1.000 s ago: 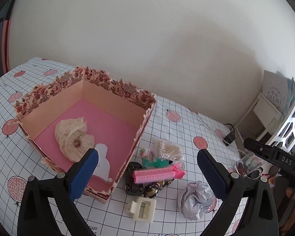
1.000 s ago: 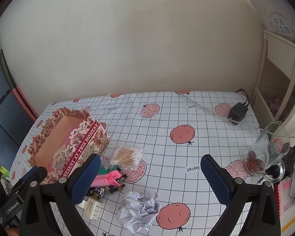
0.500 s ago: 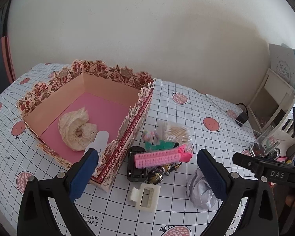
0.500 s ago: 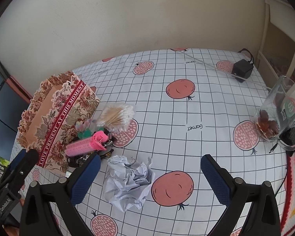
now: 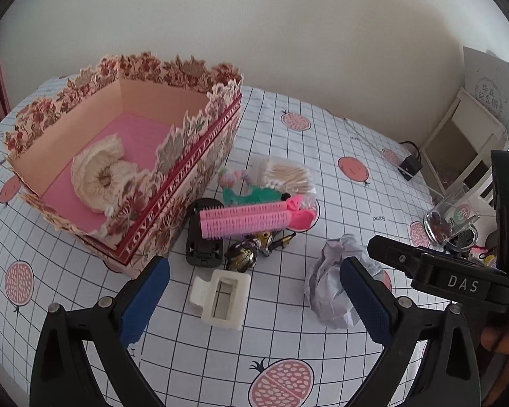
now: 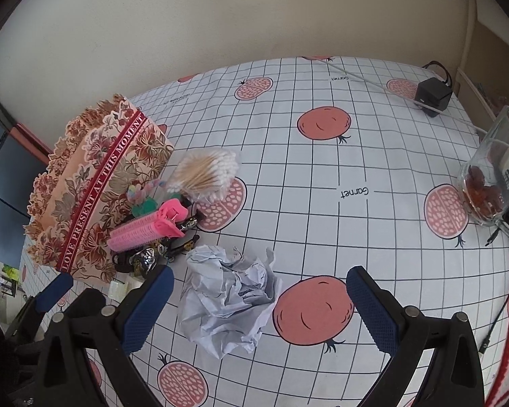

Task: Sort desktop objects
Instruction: 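Withdraw both tools from the box back toward the remaining table items, then grasp the crumpled white paper with the right tool while the left tool grasps the white hair clip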

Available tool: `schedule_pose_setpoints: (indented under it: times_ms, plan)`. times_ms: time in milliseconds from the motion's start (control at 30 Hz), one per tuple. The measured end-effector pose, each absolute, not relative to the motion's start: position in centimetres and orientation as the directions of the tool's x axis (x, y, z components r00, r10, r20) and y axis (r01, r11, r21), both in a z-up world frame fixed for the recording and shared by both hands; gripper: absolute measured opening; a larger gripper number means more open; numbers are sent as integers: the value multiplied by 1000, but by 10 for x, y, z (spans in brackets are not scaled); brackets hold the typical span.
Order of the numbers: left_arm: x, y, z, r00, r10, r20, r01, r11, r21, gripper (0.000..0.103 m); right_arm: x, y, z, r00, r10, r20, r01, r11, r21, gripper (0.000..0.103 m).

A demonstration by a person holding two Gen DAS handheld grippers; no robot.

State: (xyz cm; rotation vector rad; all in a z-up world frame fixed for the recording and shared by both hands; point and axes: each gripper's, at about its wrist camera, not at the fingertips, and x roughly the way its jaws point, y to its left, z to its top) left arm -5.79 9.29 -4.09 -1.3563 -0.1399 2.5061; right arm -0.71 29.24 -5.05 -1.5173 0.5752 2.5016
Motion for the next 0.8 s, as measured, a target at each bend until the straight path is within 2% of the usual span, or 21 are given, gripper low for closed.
schedule_pose_setpoints:
  times_ms: [367,800]
  plan:
    - [-70,81,-70,-443,241,-864,-121,-970,-209,100,-15,284,-73,-409,-74,-910,-348,-909,231,103]
    - [-73,76,-85,-403,212,-890,-85,-977,-194,98,-18,289,-94,-401,-129,-907,-397,-868,299,103]
